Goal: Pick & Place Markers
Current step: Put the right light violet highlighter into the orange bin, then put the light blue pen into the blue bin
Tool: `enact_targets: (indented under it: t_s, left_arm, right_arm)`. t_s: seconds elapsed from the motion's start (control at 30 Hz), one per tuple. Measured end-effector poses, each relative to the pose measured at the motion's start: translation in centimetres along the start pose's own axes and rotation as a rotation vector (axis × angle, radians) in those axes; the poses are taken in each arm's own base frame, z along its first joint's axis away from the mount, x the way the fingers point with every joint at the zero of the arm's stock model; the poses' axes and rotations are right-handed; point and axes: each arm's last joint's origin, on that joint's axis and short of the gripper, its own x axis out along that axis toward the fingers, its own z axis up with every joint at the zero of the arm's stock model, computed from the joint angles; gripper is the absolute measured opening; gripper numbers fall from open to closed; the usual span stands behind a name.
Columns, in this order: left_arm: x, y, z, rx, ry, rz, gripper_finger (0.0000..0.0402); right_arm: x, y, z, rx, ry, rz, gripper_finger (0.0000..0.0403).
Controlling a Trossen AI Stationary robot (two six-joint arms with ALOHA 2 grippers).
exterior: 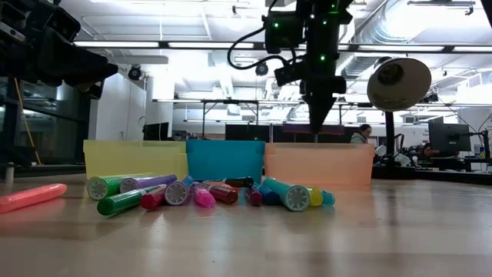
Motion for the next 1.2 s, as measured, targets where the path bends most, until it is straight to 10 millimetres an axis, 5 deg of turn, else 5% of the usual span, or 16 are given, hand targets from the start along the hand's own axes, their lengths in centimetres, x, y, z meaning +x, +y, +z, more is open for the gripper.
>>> enact_targets:
  t_s: [0.2,0.57,1.2]
  left_arm:
    - [0.0,0.0,0.0,0.0,0.0,0.0,0.0104]
    - [0.0,0.0,0.0,0.0,0.0,0.0,0.0104]
    - [0.0,0.0,0.0,0.0,0.0,0.0,0.0104]
  right_arm:
    - [0.5,-1.2,0.1,-0.037,-0.031,0.013,0.0062]
    - [3.4,-0.5,-1.4,-0.096,0.015,0.026,0.0064]
    - [3.8,-0.4,-1.4,-0.055,-0.003,0.042,0.0108]
